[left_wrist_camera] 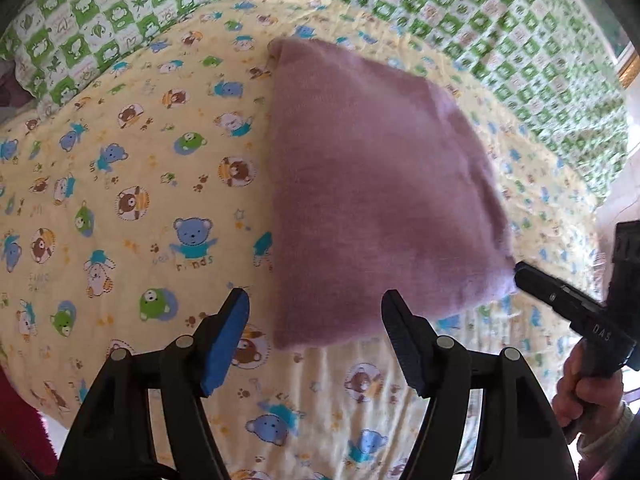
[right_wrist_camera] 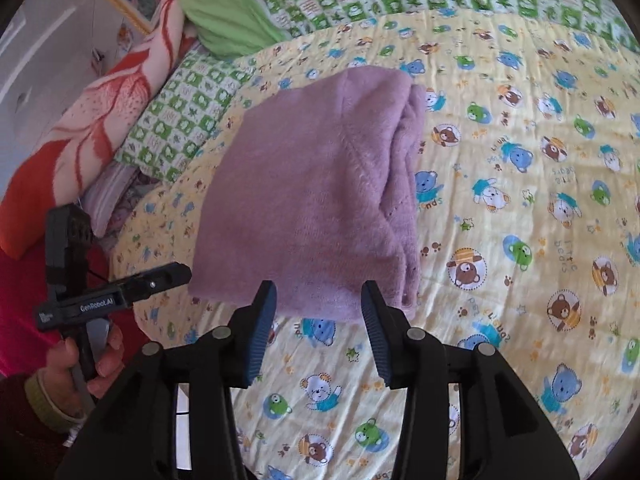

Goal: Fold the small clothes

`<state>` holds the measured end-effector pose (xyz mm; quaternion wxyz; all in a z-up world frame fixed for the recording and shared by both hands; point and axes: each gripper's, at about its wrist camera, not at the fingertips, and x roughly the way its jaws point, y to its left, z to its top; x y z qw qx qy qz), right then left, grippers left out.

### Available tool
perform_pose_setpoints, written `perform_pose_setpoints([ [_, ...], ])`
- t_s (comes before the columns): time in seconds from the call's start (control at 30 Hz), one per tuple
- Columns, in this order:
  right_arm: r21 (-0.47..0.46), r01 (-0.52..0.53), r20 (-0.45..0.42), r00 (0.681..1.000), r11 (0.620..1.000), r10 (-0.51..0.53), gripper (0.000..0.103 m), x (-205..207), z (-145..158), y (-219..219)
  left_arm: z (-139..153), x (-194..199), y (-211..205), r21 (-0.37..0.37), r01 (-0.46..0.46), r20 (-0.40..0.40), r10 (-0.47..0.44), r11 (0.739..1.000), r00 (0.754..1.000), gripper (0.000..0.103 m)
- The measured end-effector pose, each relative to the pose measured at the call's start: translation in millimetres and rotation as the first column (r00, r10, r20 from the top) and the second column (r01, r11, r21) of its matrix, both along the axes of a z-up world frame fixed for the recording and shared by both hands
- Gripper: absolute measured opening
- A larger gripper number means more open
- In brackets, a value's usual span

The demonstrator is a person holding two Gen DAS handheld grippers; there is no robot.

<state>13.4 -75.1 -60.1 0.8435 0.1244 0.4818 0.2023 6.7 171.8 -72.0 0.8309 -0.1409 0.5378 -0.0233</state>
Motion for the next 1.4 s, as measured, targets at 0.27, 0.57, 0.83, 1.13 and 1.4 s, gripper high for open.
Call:
perform_pose_setpoints([
  [0.27, -0.120, 0.036, -0.063, 0.997, 0.992, -0.044, 0.043, 24.2, -37.4, 2.4, -27.0, 4.4, 1.3, 0.053, -0.003, -0.081, 0.007, 0.999, 0.997, 0.070],
  [0.57, -0.019, 0.058, 0.105, 0.993, 0.998, -0.056, 0.046, -24.8, 11.1, -13.3, 22.1, -47.7, -10.6, 0.013, 0.014, 0.135, -0.016, 1.000, 0.991, 0.069],
  [0.83, -0.020, 0.161, 0.375, 0.916, 0.987, -0.142, 0.103, -80.5, 46.0, -19.5, 51.7, -90.2, -9.6, 0.070, -0.073, 0.292, 0.049, 0.995, 0.955, 0.102],
  [1.13, -0.091, 0.130, 0.400, 0.913, 0.987, -0.083, 0.103, -84.1, 35.6, 4.8, 40.3, -115.6, -16.9, 0.195, -0.207, 0.463, 0.096, 0.959, 0.881, 0.102],
  [1.4, -0.150, 0.094, 0.332, 0.943, 0.984, -0.039, 0.103, -77.6, 3.2, 28.3, 6.1, -98.7, -37.9, 0.264, -0.124, 0.403, 0.007, 0.957, 0.915, 0.102],
])
